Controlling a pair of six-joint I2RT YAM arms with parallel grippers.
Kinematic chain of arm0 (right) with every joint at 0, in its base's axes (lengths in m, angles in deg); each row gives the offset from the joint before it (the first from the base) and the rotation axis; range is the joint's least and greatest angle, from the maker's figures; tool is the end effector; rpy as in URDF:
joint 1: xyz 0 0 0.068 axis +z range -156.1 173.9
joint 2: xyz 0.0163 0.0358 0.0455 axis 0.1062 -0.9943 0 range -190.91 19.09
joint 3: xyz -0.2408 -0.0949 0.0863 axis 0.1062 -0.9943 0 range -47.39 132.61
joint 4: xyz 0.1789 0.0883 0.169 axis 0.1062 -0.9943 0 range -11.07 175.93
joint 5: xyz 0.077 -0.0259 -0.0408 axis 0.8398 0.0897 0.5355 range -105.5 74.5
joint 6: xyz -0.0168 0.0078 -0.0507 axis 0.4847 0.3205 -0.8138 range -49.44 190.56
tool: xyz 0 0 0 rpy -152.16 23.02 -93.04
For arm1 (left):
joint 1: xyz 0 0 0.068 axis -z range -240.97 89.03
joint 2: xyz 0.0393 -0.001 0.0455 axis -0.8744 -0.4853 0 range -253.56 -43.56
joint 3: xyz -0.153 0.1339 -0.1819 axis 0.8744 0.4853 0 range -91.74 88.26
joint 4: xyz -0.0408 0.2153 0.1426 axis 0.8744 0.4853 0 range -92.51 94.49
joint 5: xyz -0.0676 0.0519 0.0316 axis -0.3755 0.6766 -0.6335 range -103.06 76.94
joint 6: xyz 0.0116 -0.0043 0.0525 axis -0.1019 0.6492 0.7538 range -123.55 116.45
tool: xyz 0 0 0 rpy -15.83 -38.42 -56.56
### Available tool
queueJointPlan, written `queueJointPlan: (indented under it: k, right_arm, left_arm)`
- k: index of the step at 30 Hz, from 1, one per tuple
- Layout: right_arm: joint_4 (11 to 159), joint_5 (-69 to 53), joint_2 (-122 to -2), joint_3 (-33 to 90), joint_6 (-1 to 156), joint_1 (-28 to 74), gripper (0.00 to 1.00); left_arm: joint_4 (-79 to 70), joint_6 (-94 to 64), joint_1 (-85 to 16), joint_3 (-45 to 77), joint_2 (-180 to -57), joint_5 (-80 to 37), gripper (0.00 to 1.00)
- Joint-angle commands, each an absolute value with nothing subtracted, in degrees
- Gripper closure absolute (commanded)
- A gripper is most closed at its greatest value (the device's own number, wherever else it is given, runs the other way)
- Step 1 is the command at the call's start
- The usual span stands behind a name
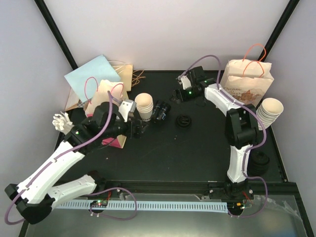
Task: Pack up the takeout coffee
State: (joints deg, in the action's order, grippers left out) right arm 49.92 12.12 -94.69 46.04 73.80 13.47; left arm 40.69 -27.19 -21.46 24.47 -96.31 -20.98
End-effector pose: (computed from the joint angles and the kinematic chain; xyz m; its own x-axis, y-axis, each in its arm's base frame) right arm 0.4048 0.1614 0.2383 -0.8136 -0.2360 -0.5314 -0.4936 0.7634 0.4167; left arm 0.1370 -0.1193 0.3712 -0.6651 0.0336 -0.7460 0.4949 0.7679 -0.4067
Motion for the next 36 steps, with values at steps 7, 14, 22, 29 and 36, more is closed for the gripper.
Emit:
queueJointPlan:
  k: [7, 14, 22, 29, 36]
  right_arm:
    - [51.22, 24.78, -100.03, 48.71, 63.54, 12.65, 0.13]
    - [51.64, 31.0, -105.08, 52.02, 57.98, 12.33, 0.13]
    - [51.39, 36.42, -110.45, 56.5, 55.44, 11.82, 0.13]
    - [48.12, 40.82, -114.4, 61.22, 52.98, 11.83, 0.12]
    - [44.68, 44.73, -116.61, 62.94, 50.55, 11.81, 0.12]
  left_arm:
    - [30.99, -33.22, -19.72, 36.43, -97.82, -23.2, 0.09]
    - [26.45, -34.04, -17.78, 41.06, -100.28, -19.53, 0.12]
    - [22.71, -35.65, -17.73, 44.12, -102.37, -19.38, 0.12]
    - [23.45, -35.65, -17.73, 44.08, -103.27, -17.68, 0.12]
    - [23.38, -35.85, -17.79, 44.64, -103.22, -16.92, 0.12]
